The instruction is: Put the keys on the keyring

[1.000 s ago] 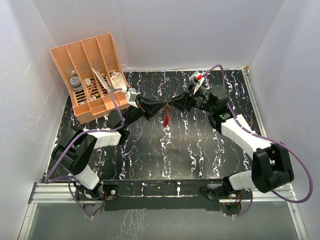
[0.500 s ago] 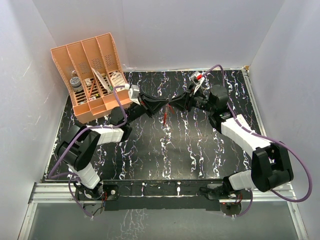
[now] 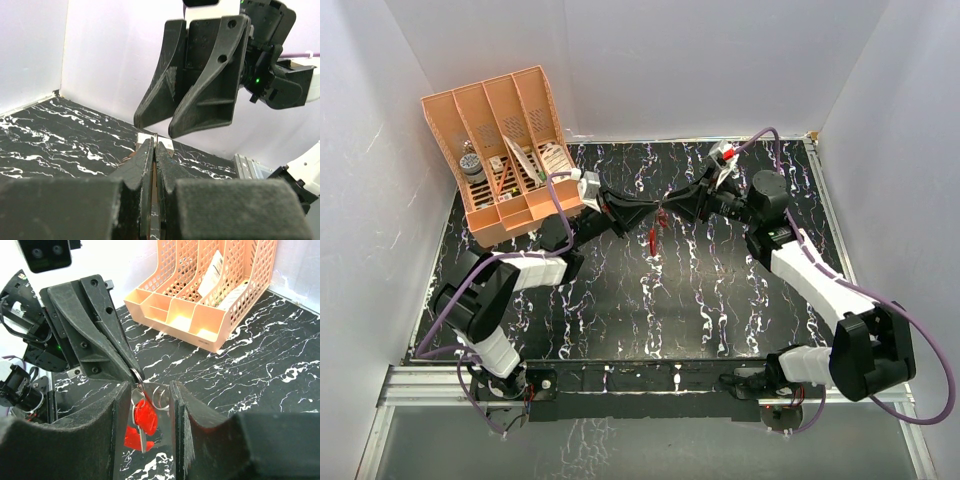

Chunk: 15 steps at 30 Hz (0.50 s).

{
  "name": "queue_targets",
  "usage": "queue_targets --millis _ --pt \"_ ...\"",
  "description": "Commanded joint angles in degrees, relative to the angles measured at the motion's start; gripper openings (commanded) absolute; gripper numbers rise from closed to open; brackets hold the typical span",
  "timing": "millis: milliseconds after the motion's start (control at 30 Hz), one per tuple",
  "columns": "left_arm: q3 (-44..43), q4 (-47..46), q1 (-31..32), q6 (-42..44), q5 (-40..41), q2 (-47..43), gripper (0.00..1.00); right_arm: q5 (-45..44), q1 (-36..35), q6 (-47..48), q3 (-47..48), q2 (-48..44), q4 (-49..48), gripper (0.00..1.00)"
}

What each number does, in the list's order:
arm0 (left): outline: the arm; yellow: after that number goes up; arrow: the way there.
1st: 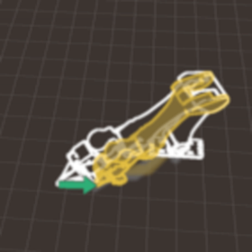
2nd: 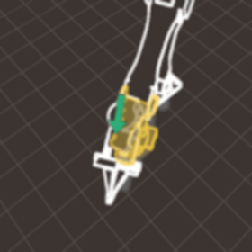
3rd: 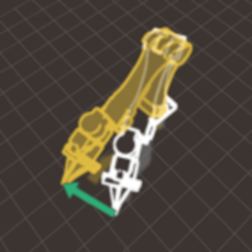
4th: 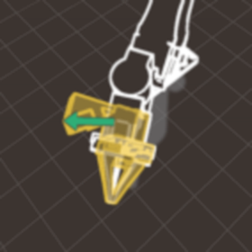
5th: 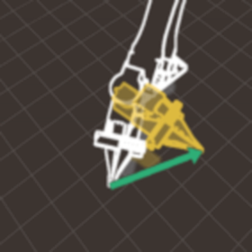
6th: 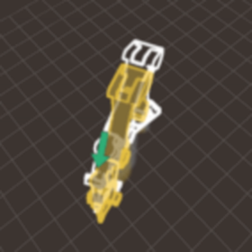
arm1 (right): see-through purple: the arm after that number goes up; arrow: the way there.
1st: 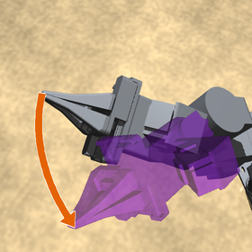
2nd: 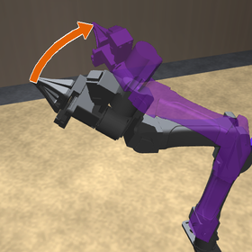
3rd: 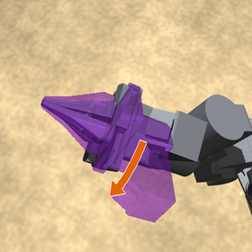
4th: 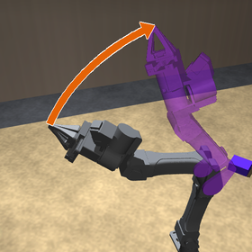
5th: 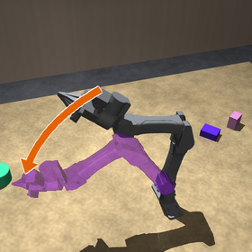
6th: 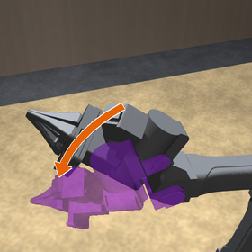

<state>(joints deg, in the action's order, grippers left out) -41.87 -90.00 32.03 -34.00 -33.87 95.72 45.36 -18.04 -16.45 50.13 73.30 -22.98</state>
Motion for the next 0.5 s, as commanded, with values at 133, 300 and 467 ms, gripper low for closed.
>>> queue_targets --millis 133,300,467 --pt "1.1 -12.4 -0.23 0.19 -3.62 -4.46 0.0 8.39 1.73 0.01 -0.07 -0.52 -7.7 0.32" --pt "0.39 -12.41 -0.39 0.32 -7.01 -5.49 0.0 15.69 3.3 -5.54 -2.38 2.64 -18.13 0.31" --pt "-0.6 -12.34 -0.61 -0.66 -9.37 -5.28 0.0 19.12 3.57 -8.65 -2.59 5.19 -22.26 0.29"
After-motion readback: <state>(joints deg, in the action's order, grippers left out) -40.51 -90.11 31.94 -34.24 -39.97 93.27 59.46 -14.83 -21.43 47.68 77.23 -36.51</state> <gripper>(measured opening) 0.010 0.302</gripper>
